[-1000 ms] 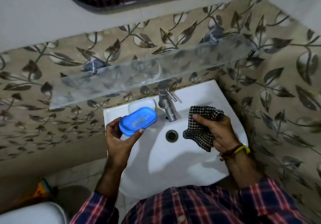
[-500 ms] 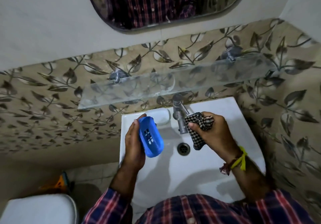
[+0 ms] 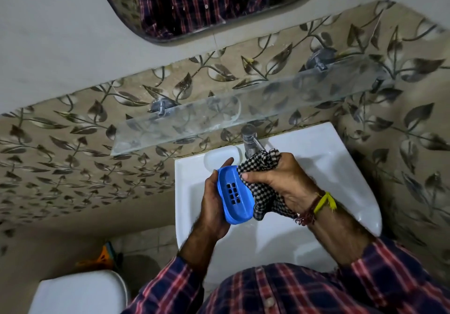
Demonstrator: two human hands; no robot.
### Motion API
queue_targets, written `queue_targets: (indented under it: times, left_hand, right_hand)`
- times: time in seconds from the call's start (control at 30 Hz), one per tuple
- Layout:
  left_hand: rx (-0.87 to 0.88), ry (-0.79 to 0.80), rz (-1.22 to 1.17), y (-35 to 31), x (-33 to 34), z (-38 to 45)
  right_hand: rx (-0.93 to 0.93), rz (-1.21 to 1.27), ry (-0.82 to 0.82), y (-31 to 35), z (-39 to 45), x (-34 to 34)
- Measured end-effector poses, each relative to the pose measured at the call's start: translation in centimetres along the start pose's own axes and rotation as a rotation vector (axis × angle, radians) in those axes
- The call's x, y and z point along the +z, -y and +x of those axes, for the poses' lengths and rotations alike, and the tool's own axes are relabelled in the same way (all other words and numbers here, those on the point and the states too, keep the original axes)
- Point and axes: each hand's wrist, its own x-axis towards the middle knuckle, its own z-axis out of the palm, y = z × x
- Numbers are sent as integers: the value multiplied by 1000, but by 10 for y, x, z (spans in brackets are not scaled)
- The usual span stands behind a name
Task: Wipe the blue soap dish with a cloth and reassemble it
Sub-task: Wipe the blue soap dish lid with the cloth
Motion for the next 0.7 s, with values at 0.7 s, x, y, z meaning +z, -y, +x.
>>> queue_targets:
  times: [0.7]
  left_hand:
    - [95,154,201,2,31,2]
  right_hand:
    - [2,351,-127,2,-19,18]
